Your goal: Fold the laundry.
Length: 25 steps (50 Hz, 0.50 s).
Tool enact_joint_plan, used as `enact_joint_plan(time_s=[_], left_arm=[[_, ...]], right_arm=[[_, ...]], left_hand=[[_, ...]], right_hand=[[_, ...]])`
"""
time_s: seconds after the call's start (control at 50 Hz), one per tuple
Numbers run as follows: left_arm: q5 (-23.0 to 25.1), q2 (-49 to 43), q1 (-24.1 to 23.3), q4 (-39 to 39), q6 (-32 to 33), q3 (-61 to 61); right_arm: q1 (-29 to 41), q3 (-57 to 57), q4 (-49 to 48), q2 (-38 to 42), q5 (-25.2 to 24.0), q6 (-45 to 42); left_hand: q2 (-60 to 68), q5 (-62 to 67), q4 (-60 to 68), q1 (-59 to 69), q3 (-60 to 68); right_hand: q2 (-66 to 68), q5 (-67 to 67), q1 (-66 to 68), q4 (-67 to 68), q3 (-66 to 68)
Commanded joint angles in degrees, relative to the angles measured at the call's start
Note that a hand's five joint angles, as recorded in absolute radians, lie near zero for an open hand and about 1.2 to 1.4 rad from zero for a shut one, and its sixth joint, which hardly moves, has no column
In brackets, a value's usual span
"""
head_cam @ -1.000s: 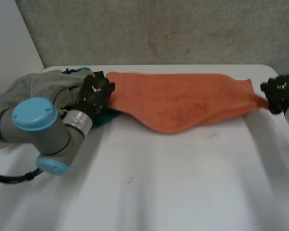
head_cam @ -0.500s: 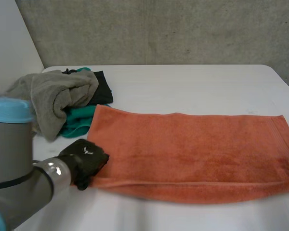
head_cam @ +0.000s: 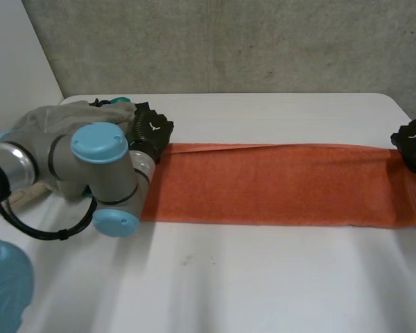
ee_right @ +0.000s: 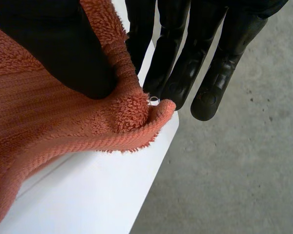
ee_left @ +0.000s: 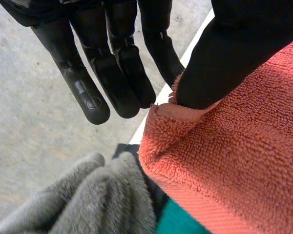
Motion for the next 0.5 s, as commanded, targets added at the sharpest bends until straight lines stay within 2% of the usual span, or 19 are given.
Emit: enact_joint_plan(time_s=[0.02,0.04,0.06,0.1,0.16,0.2,0.24,0.26,0.32,0.34,0.42,0.5], left_arm=[[0.2,-5.81,-0.36,5.15,3.45,4.85],[0.46,-5.99,-0.88,5.58,3.54,4.42],[0.55,-5.9,-1.15,5.94,3.54,4.06],[0.64,-5.64,-1.59,6.9,3.28,3.19],[0.64,-2.66,-2.47,10.06,3.19,0.55],[0.55,0.23,-2.47,12.25,2.93,-2.51],[0.47,2.09,-2.47,13.23,2.84,-4.89],[0.47,2.79,-2.47,13.5,2.84,-6.03],[0.38,5.17,-2.73,13.68,2.66,-10.61],[0.29,5.78,-2.74,13.59,2.49,-11.83],[0.2,11.4,-3.0,13.5,-0.4,-19.38],[0.38,14.57,-3.09,13.5,-4.27,-23.96]], right_arm=[[2.36,-4.1,-4.84,5.2,2.94,0.4],[2.62,-4.1,-5.2,5.12,4.17,0.66],[2.71,-4.01,-5.29,4.86,5.06,1.1],[2.97,-2.79,-5.2,3.29,7.42,3.63],[2.54,0.02,-4.85,-0.41,8.32,7.51],[2.19,3.36,-4.15,-5.67,7.7,11.63],[1.66,5.73,-3.1,-9.54,6.48,13.93],[0.79,7.74,-1.09,-12.78,4.38,15.24],[-1.94,10.22,3.75,-16.05,0.51,15.87],[-4.3,11.44,7.51,-17.19,-2.12,15.87],[-9.66,13.82,16.56,-18.26,-6.43,15.34],[-12.92,16.45,19.32,-18.61,-8.47,13.59]], left_hand=[[-29.93,-28.04,-30.05,-25.3,-29.63],[-55.85,-53.96,-55.96,-51.22,-55.54],[-45.28,-43.4,-45.4,-40.65,-44.98],[-58.85,-56.96,-58.96,-54.22,-58.54],[-58.85,-56.96,-58.96,-54.22,-58.54],[-58.85,-56.96,-58.96,-54.22,-58.54],[-58.85,-56.96,-58.96,-54.22,-58.54],[-58.85,-56.96,-58.96,-54.22,-58.54],[-58.85,-56.96,-58.96,-54.22,-58.54],[-58.85,-56.96,-58.96,-54.22,-58.54],[-58.85,-56.96,-58.96,-54.22,-58.54],[-58.85,-56.96,-58.96,-54.22,-58.54]], right_hand=[[-57.41,-56.91,-46.51,-58.18,-58.4],[-57.41,-56.91,-46.51,-58.18,-58.4],[-57.41,-56.91,-46.51,-58.18,-58.4],[-57.41,-56.91,-46.51,-58.18,-58.4],[-57.41,-56.91,-46.51,-58.18,-58.4],[-57.41,-56.91,-46.51,-58.18,-58.4],[-57.41,-56.91,-46.51,-58.18,-58.4],[-57.41,-56.91,-46.51,-58.18,-58.4],[-57.41,-56.91,-46.51,-58.18,-58.4],[-57.41,-56.91,-46.51,-58.18,-58.4],[-57.41,-56.91,-46.51,-58.18,-58.4],[-57.41,-56.91,-46.51,-58.18,-58.4]])
